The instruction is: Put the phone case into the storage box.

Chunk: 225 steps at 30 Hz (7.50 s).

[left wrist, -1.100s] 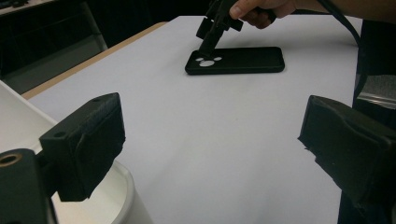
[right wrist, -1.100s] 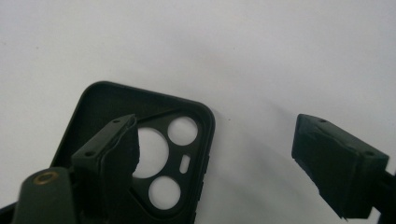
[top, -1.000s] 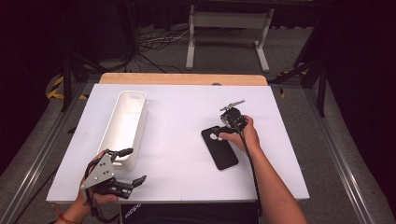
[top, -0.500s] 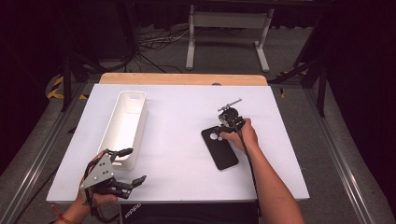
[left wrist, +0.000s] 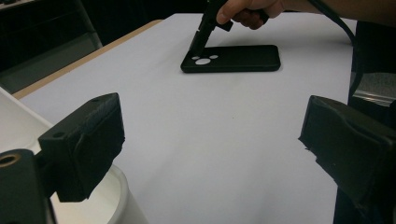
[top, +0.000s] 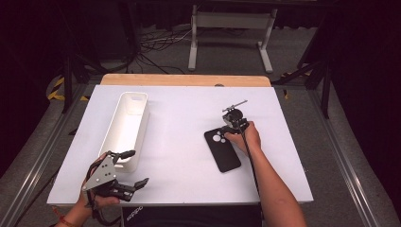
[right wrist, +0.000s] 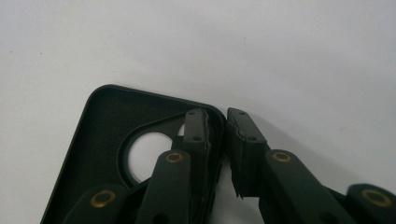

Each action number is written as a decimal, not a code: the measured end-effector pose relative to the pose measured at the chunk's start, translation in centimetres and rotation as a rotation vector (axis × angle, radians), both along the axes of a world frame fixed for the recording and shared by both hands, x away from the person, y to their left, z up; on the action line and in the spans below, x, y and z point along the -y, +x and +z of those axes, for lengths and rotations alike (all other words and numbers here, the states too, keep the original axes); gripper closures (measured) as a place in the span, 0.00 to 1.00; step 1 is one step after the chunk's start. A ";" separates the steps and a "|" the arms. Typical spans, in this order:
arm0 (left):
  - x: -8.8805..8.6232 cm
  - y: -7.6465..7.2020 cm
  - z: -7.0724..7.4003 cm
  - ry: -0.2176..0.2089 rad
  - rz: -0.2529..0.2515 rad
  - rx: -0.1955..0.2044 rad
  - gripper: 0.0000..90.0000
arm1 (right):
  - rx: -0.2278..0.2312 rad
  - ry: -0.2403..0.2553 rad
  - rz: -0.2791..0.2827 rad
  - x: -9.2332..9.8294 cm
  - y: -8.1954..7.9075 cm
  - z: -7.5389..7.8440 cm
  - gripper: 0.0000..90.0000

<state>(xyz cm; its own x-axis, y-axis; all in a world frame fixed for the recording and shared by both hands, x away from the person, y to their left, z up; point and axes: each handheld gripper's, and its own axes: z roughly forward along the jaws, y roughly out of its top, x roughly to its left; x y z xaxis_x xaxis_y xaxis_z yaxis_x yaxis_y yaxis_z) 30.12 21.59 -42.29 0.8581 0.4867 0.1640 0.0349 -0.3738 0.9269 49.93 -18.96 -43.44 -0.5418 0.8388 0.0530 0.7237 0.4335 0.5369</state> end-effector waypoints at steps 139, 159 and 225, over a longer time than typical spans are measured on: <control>8.6 6.4 4.7 -0.183 0.066 -0.069 0.89 | 0.884 0.303 0.281 -5.6 -15.5 6.8 0.93; 7.9 5.7 5.7 -0.135 0.082 0.008 0.90 | 0.870 0.315 0.315 -5.8 -15.8 7.3 0.90; 7.5 5.6 6.3 -0.121 0.068 0.050 0.90 | 0.750 0.156 0.281 0.9 -19.5 2.2 0.20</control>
